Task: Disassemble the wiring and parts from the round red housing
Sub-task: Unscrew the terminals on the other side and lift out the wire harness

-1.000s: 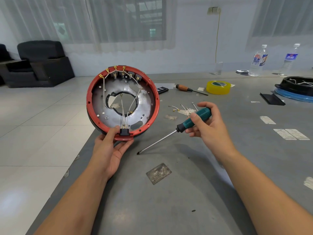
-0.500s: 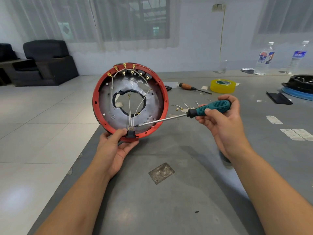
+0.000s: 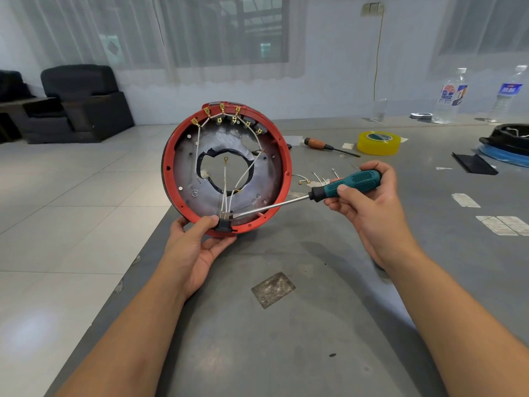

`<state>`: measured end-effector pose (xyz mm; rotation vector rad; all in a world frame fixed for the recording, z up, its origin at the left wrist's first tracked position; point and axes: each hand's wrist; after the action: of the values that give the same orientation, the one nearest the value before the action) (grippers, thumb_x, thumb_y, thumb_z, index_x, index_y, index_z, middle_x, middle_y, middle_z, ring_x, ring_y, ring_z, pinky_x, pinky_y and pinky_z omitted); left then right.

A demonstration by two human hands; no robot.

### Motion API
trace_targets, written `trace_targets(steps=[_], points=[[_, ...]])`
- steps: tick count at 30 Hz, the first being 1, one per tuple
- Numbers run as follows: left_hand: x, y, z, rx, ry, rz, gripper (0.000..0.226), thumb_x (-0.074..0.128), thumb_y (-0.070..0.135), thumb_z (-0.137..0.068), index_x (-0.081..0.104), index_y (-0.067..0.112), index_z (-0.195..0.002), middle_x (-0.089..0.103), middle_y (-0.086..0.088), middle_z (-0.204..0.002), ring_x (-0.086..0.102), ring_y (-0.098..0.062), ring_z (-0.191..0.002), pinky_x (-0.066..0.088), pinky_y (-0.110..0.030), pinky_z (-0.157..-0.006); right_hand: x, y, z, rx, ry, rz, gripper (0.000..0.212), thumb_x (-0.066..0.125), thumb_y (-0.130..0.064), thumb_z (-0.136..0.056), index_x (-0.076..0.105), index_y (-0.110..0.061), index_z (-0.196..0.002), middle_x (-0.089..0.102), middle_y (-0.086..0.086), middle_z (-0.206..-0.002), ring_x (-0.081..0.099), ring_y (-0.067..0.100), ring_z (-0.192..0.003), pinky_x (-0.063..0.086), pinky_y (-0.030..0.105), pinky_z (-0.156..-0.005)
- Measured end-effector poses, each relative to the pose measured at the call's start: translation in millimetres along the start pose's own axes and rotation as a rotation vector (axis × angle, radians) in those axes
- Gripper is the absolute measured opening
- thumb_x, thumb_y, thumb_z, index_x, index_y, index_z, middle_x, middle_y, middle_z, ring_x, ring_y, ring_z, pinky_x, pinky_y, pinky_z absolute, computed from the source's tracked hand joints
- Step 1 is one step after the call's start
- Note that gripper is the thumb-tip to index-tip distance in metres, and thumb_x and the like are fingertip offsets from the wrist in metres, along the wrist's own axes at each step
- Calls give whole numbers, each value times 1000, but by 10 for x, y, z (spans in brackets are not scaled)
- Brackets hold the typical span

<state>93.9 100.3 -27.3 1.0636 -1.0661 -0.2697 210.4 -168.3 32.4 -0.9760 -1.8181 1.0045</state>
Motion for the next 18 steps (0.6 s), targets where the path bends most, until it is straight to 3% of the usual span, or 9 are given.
trace_targets(steps=[12, 18], points=[[1, -1, 2, 1, 1, -4, 43, 68, -4, -94, 45, 16, -125, 80, -13, -94, 75, -46, -104, 65, -53, -81, -19, 20, -10, 50, 20, -37, 40, 65, 2, -96, 49, -26, -120, 59, 20, -115, 75, 31, -80, 61, 29, -77], [5, -3, 8, -6, 13, -1, 41, 68, -4, -94, 47, 15, -123, 73, -19, -112, 75, -46, -105, 64, -55, -83, -38, 32, -23, 64, 32, -38, 40, 67, -1, -95, 51, -28, -119, 60, 20, -116, 76, 33, -84, 61, 30, -77]])
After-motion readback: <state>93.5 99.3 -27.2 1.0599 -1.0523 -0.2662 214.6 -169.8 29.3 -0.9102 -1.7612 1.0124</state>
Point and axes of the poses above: each hand's wrist, its own z-axis away from the middle knuckle, its own x-axis out of the palm, y = z × x
